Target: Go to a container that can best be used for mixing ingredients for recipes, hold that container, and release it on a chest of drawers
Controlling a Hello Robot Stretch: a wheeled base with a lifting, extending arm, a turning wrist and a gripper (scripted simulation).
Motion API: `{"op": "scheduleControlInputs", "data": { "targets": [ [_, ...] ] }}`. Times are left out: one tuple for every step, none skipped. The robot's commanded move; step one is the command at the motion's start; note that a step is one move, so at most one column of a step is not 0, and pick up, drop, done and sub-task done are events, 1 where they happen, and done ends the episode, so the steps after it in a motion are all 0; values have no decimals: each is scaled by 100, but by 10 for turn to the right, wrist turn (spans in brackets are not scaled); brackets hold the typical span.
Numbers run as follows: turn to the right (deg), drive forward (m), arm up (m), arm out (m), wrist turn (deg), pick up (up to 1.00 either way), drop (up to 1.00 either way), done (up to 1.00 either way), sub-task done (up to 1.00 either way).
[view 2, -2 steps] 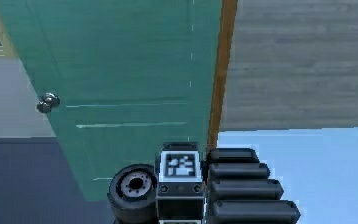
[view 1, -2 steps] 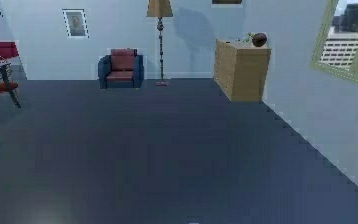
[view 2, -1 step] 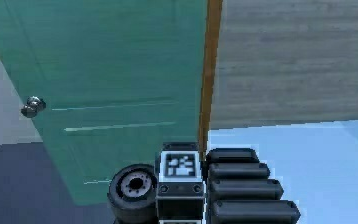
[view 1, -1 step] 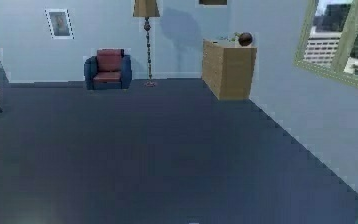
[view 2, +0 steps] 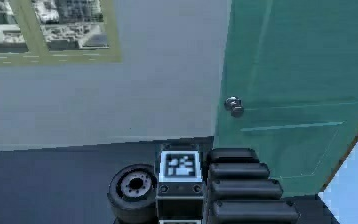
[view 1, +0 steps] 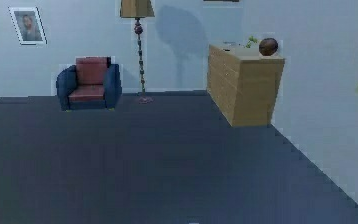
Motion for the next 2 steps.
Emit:
{"op": "scheduleControlInputs", "data": {
  "targets": [
    [0, 100, 0, 0, 0, 0, 0, 0, 0],
    [0, 100, 0, 0, 0, 0, 0, 0, 0]
  ]
}}
